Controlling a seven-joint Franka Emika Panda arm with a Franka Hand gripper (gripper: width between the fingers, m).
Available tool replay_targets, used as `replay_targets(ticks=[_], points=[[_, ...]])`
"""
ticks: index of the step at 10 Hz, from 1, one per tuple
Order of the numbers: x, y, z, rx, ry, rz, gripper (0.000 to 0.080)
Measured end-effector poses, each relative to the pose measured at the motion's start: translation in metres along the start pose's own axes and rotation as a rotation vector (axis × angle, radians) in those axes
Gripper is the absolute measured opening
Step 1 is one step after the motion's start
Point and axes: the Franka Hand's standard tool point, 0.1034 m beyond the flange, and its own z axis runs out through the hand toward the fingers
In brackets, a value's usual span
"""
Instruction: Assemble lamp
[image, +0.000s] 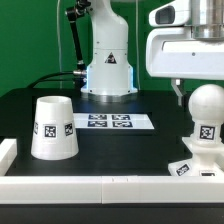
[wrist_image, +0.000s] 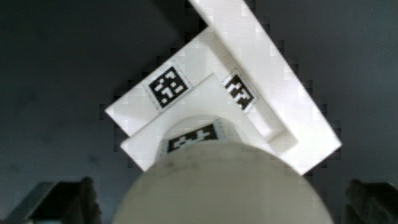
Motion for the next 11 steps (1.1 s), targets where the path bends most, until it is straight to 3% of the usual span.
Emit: replay_targets(ticks=[3, 5, 11], points=[[0.0002, 0.0003, 0.0001, -0.001, 0.000, -0.229, 0.0699], [-0.0005, -0.0001, 0.0005, -0.020, 0.007, -0.507, 0.0699], [0.0065, 0.0005, -0.0003, -0.037, 0.009, -1.026, 0.0699]])
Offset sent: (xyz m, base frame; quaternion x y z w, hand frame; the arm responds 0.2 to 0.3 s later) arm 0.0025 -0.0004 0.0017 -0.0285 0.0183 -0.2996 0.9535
